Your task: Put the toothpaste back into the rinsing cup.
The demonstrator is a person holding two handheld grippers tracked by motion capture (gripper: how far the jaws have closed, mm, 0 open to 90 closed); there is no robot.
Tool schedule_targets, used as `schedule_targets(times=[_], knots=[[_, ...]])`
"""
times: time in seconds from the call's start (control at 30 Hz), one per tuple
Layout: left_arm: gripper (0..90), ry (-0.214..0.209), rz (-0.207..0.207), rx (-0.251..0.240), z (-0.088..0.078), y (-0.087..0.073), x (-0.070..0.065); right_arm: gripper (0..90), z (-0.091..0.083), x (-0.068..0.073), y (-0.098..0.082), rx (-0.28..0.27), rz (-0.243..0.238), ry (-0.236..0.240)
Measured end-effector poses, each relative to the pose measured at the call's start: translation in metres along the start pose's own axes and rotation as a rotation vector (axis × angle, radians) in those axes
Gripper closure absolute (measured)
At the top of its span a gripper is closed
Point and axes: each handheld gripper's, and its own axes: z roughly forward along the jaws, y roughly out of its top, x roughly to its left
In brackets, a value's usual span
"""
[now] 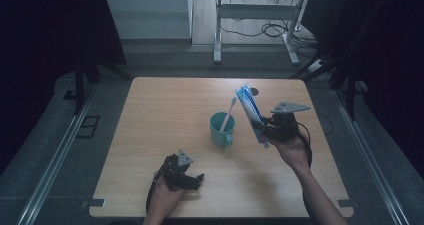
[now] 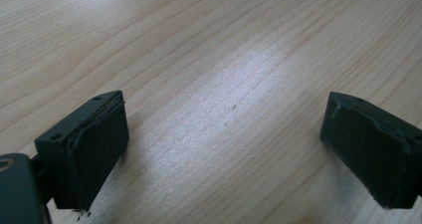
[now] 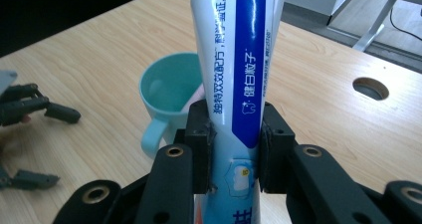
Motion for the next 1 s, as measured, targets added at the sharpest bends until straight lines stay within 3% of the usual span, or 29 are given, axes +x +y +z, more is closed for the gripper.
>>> schedule_targets(times=[0.37, 1.0], knots=[[5.4, -0.001, 0.001, 0.0, 0.0, 0.0, 0.0, 71.2, 0.014, 0.008, 0.016, -0.054, 0.002, 0.017], [5.5, -0.001, 0.001, -0.001, 0.0, 0.0, 0.0, 71.4, 0.045, 0.02, 0.037, -0.101, 0.009, 0.044]])
